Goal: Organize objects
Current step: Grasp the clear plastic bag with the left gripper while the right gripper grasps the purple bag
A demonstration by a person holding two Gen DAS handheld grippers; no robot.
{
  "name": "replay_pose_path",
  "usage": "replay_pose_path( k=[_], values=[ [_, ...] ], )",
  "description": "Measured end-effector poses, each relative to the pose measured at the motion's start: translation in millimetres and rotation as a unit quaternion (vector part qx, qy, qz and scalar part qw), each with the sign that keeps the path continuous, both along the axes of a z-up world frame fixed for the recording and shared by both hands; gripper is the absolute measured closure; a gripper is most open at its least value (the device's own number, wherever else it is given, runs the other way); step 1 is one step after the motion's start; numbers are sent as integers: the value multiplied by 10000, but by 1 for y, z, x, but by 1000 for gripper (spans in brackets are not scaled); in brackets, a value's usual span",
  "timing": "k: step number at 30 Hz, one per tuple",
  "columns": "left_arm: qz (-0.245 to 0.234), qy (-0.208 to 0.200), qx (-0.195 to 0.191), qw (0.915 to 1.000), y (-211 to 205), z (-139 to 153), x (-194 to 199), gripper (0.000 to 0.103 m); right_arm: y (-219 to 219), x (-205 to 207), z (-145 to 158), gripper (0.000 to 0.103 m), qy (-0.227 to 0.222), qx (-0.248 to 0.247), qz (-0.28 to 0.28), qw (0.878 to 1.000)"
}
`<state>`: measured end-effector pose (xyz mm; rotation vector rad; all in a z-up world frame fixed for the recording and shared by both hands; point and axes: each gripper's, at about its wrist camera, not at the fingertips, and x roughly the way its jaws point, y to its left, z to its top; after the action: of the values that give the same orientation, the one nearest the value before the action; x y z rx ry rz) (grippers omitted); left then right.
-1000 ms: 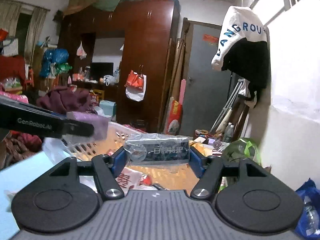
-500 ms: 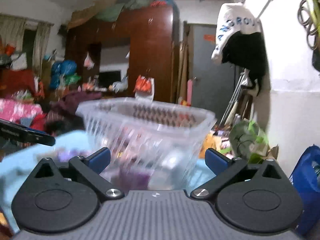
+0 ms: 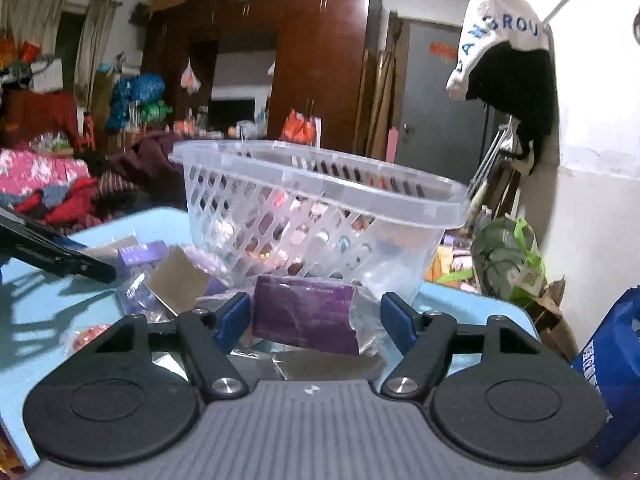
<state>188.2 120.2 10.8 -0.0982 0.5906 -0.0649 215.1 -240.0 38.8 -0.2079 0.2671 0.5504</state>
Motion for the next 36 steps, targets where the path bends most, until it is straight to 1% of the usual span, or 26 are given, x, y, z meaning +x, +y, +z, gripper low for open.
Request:
replay_pose_path(
  k=[2, 4, 6, 8, 9, 11, 13, 15, 17, 21, 26, 32, 36],
  values=[
    [-24, -123, -64, 9999, 2, 1, -4, 59, -8, -8, -1, 29, -132, 175, -5, 9998],
    [-22, -456, -157, 9988, 5, 5, -15, 59, -18, -20, -1, 29, -280, 423, 44, 9987],
    [8, -687, -310, 9972, 4, 4, -27, 59, -27, -31, -4, 29, -375, 538, 34, 9978],
    [42, -1038, -284, 9942, 0, 6, -42, 59, -36, -45, -10, 29, -452, 649, -9, 9969],
    [35, -1223, -344, 9919, -2, 7, -52, 59, -40, -49, -12, 29, -462, 740, -23, 9962],
    [-90, -1600, -391, 9863, -10, 7, -75, 59, -51, -58, -17, 29, -483, 967, -66, 9941],
    [-172, -1810, -448, 9823, -21, 2, -92, 59, -56, -62, -20, 29, -478, 1099, -201, 9926],
    [-300, -1850, -490, 9811, -33, -4, -102, 59, -61, -68, -24, 29, -497, 1240, -435, 9901],
    [-407, -1835, -412, 9813, -45, -7, -105, 59, -64, -76, -30, 29, -492, 1365, -424, 9885],
    [-547, -1886, -271, 9802, -65, -7, -104, 59, -57, -80, -35, 29, -465, 1227, -364, 9907],
    [-479, -1969, -79, 9792, -72, -12, -114, 59, -55, -74, -40, 29, -357, 1226, -252, 9915],
    [-378, -1941, -128, 9802, -66, -14, -116, 59, -51, -81, -40, 29, -392, 1225, -149, 9916],
    [-349, -1946, -108, 9802, -65, -14, -117, 59, -50, -82, -41, 29, -310, 1270, -15, 9914]
  ],
)
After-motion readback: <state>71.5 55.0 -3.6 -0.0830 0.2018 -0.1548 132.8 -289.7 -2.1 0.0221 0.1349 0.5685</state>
